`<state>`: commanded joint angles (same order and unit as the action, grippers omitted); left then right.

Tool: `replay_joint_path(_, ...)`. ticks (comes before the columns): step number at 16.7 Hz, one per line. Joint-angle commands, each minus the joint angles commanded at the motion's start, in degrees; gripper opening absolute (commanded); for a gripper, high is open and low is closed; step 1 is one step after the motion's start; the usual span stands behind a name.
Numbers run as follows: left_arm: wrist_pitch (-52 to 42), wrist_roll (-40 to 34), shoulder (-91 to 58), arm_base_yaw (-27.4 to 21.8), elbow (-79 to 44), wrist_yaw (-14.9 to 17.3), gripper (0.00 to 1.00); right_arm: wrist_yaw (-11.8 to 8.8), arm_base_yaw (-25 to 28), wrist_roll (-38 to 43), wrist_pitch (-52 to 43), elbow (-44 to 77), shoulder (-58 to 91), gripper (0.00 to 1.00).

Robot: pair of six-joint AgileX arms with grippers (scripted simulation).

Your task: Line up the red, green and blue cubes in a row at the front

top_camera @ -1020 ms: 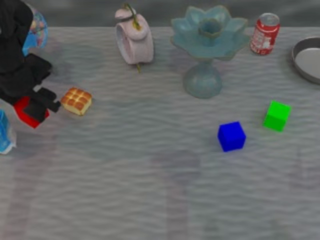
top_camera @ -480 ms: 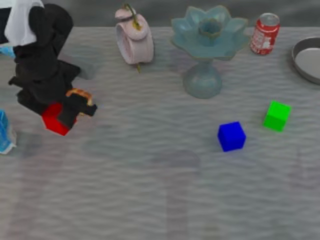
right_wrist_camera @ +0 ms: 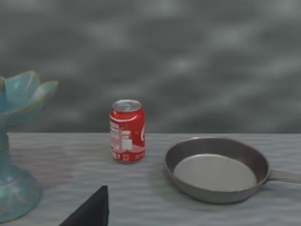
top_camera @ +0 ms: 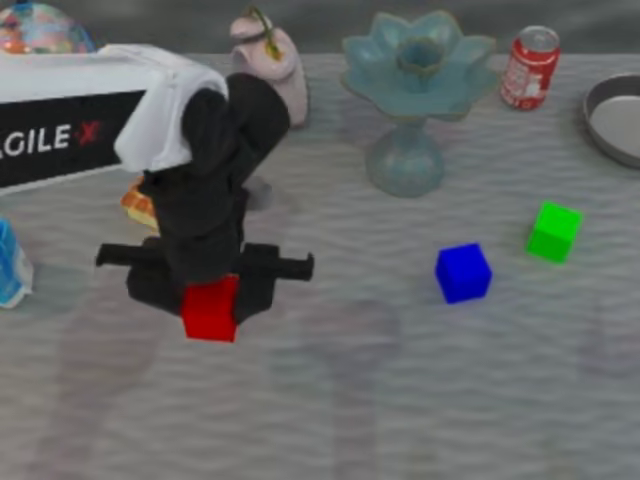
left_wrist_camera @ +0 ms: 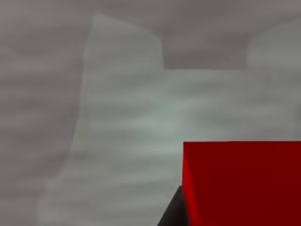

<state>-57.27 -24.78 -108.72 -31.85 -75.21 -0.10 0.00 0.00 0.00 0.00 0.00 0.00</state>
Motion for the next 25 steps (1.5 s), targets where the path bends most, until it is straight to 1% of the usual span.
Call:
replay_joint_path(3, 0.7, -11.0, 3.4, -5.8, 3.3, -0.3, 0.00, 0.0, 0.0, 0.0, 0.0, 0.0, 0.0, 1.00)
replay_joint_path(6, 1.4, -16.4, 5.8, -9.1, 5.2, -0.6, 0.00, 0.0, 0.0, 0.0, 0.0, 0.0, 0.0, 1.00)
replay_joint_path(13, 2.4, -16.8, 5.5, -9.4, 5.9, -0.6, 0.00, 0.0, 0.0, 0.0, 0.0, 0.0, 0.0, 1.00)
replay_joint_path(20, 15.6, -16.7, -0.4, -9.2, 13.0, -0.6, 0.00, 0.0, 0.0, 0.0, 0.0, 0.0, 0.0, 1.00)
replay_joint_path(25, 16.9, -16.7, -1.1, -9.2, 13.7, -0.6, 0.00, 0.0, 0.0, 0.0, 0.0, 0.0, 0.0, 1.00)
